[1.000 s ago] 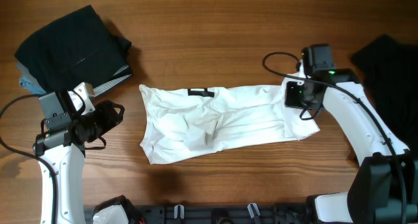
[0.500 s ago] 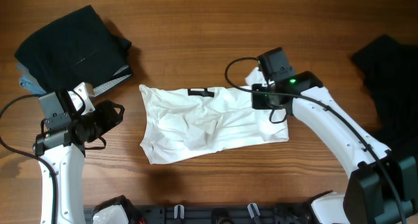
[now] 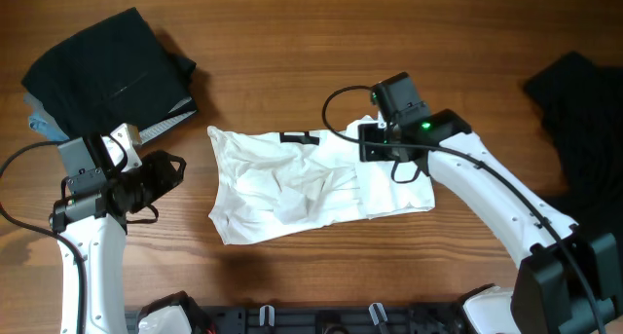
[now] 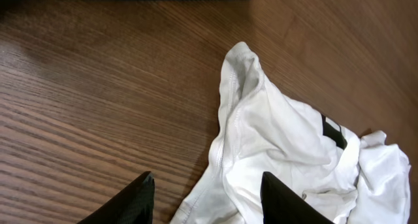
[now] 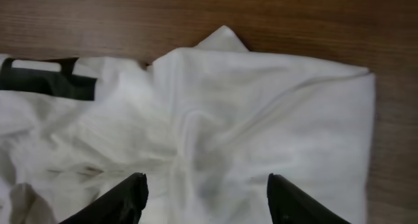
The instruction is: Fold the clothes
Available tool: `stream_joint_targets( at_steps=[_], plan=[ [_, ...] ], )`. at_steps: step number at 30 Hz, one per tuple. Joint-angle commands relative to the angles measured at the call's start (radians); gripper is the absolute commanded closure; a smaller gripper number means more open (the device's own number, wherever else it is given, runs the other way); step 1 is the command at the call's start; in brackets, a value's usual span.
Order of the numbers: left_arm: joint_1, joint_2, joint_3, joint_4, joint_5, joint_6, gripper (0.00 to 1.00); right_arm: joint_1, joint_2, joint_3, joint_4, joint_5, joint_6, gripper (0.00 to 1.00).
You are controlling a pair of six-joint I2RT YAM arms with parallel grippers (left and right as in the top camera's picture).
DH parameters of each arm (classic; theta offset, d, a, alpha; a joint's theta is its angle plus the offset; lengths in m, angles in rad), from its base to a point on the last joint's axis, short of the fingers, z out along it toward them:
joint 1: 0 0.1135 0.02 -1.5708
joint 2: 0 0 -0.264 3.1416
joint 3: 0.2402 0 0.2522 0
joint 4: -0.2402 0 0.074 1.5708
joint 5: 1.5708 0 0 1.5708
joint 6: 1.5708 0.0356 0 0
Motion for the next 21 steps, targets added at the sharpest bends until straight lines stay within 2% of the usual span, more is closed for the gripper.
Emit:
stream_joint_targets(
  at_steps=[1,5,8,9,12,15,21],
  plan=[
    [-0.037,-0.011,0.000,-0.002,0.020,0.020,0.48,-0.035,-0.006,0.017,-0.041,0.042,-0.051,0.43],
    [-0.097,-0.011,0.000,-0.002,0.019,0.020,0.48,-0.011,0.048,0.001,-0.135,-0.061,-0.051,0.58],
    [-0.148,-0.011,0.000,0.006,0.019,0.020,0.48,0.031,0.091,-0.026,-0.096,-0.106,-0.048,0.87],
    [-0.168,-0.011,0.000,0.011,0.019,0.020,0.47,0.051,0.113,-0.037,-0.059,-0.111,-0.038,0.92],
    [-0.204,-0.011,0.000,0.017,0.018,0.020,0.45,0.079,0.161,-0.044,0.010,-0.121,-0.033,0.95],
    [-0.229,-0.011,0.000,0.008,0.019,0.020,0.44,0.077,0.181,-0.043,0.036,-0.091,-0.042,0.90],
    [-0.253,-0.001,0.000,-0.029,0.010,0.020,0.41,0.021,0.095,0.030,-0.031,-0.034,-0.044,0.83]
  ],
)
